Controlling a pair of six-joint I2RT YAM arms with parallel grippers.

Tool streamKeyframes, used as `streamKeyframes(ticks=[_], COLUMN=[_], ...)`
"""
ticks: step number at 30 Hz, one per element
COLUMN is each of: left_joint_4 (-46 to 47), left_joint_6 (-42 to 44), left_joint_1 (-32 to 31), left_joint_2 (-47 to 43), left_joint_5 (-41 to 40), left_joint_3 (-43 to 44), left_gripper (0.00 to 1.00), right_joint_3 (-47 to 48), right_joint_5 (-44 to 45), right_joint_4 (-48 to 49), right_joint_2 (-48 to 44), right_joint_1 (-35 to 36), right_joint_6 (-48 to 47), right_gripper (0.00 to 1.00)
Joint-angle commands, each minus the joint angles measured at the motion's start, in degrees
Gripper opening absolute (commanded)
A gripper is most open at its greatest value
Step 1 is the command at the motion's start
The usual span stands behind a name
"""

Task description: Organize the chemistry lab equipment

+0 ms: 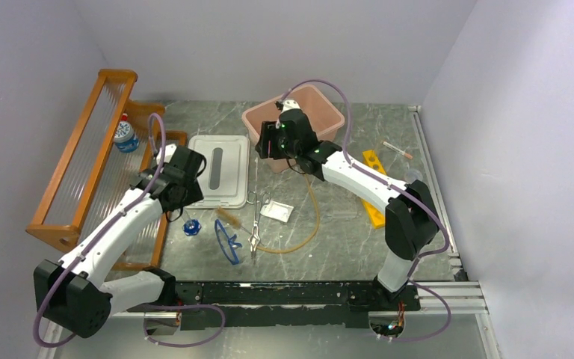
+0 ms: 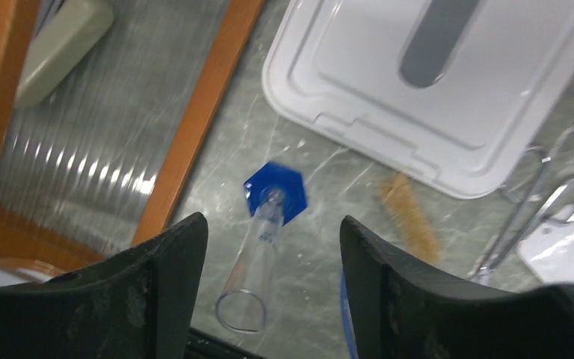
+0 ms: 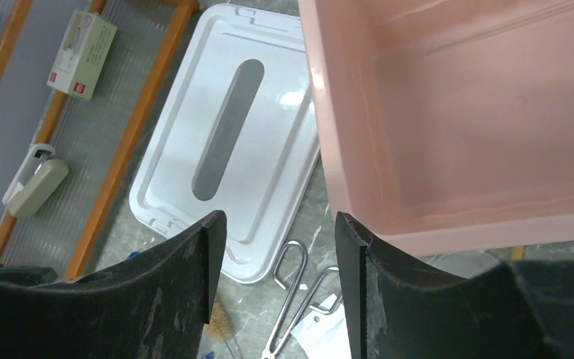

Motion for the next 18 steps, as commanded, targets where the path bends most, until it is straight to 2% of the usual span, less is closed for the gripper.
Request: streamKeyframes(ticks=[1,7,10,13,18], left_joint_4=[-3.4,-1.7,-0.4,0.4,-0.1], left_joint_6=[-5.7,-7.8,-7.8,-7.7,-6.6], left_joint_1=[0.4,0.4,0.4,0.4,0.4], left_joint_2=[-1.8,-3.1,-3.6,-3.2,-3.0], left_joint_5=[1.2,1.4,1.0,1.3,-1.2], left_joint_3=[-3.8,-6.8,-6.6,-6.8,-5.9], left_gripper=[0.65,0.43,0.36,0.35,0.44], right_joint_3=[0.0,-1.1,-1.7,-2.2,-3.0], right_joint_5=[-0.9,-0.6,-0.4,-0.4,-0.4], right_joint_4=[0.5,0.5,0.8,0.9,1.3], right_joint_2=[-0.2,-1.4,-2.0,-2.6,-3.0], right_joint_1=[0.4,0.4,0.4,0.4,0.3], right_joint_6=[-1.2,-2.5,-3.0,-3.3,-4.0], right_gripper=[0.58,0.58,0.58,0.58,0.58])
